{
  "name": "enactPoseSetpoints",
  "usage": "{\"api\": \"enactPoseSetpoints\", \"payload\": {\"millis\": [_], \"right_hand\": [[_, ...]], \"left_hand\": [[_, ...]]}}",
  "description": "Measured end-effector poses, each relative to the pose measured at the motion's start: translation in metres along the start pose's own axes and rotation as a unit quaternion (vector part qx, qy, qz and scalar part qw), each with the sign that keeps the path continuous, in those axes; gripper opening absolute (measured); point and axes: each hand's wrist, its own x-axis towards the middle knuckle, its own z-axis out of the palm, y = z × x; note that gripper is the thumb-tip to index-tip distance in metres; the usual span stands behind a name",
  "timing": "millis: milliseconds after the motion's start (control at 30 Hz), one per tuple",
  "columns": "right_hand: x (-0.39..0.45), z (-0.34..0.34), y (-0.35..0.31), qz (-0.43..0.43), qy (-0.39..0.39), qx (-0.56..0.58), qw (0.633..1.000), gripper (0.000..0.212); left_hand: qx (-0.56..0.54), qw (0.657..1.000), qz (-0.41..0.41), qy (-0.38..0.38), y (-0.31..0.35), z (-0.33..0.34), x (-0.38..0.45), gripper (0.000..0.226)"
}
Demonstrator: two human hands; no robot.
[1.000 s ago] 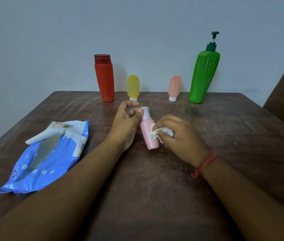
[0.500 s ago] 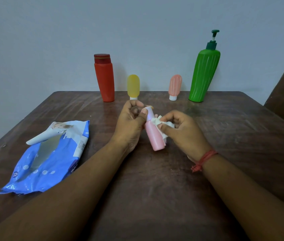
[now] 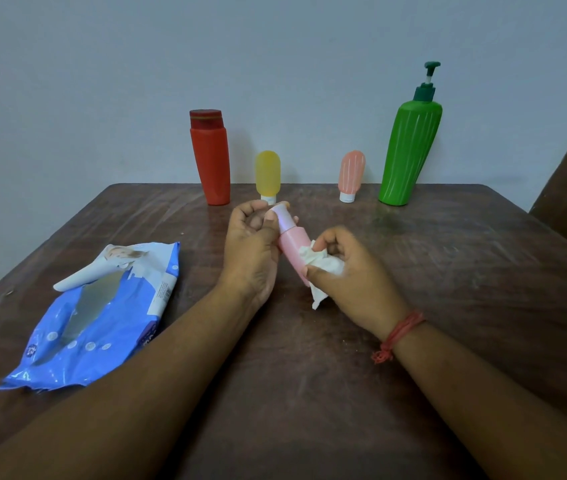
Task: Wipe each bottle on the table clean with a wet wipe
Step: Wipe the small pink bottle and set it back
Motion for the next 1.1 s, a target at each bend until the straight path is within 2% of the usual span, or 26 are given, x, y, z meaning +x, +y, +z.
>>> {"api": "enactPoseSetpoints", "payload": {"millis": [67,133,167,233,333,400,533,633,700,767,900,1033,1100], "right_hand": [[0.002,0.000,-0.003,-0.017,0.070,-0.017,0.997,0.022],[0.006,-0.004,-0.002,-0.076,0.133,-0.071,0.986,0.022],[0.007,-0.006,0.000,-0.113,0.140,-0.103,0.978,0.023],[0.006,-0.007,0.002,-0.172,0.110,-0.137,0.969,0.023],[0.005,-0.004,0.003,-0.227,0.031,-0.148,0.962,0.027],[0.008,-0.001,0.006,-0.230,0.020,-0.168,0.958,0.029],[0.008,-0.003,0.008,-0.223,0.060,-0.190,0.954,0.017],[0.004,-0.004,0.000,-0.271,0.085,-0.200,0.938,0.023],[0.008,-0.006,-0.005,-0.277,0.137,-0.201,0.929,0.026],[0.016,-0.010,-0.005,-0.272,0.192,-0.205,0.920,0.022],[0.024,-0.017,0.002,-0.260,0.218,-0.186,0.922,0.010],[0.019,-0.016,0.002,-0.321,0.192,-0.221,0.901,0.008],[0.026,-0.023,0.000,-0.307,0.228,-0.210,0.900,0.010]], "left_hand": [[-0.004,1.000,-0.027,-0.011,-0.005,0.001,-0.002,0.018],[0.020,0.997,-0.061,-0.044,-0.013,0.004,-0.005,0.023],[0.031,0.995,-0.072,-0.063,-0.017,0.006,-0.007,0.028],[0.038,0.993,-0.082,-0.074,-0.022,0.007,-0.008,0.036],[0.026,0.994,-0.090,-0.057,-0.016,0.002,-0.003,0.021],[-0.005,0.993,-0.108,-0.056,-0.012,-0.002,-0.001,0.024],[-0.082,0.985,-0.138,-0.067,-0.007,0.001,-0.005,0.029],[-0.031,0.979,-0.148,-0.134,-0.005,0.005,-0.012,0.023],[0.000,0.969,-0.157,-0.192,-0.006,0.010,-0.019,0.021],[-0.015,0.959,-0.175,-0.223,-0.009,0.013,-0.023,0.024],[-0.036,0.952,-0.192,-0.235,-0.007,0.014,-0.025,0.037],[-0.003,0.951,-0.180,-0.253,-0.009,0.013,-0.023,0.024],[0.014,0.944,-0.208,-0.255,-0.012,0.013,-0.025,0.030]]}}
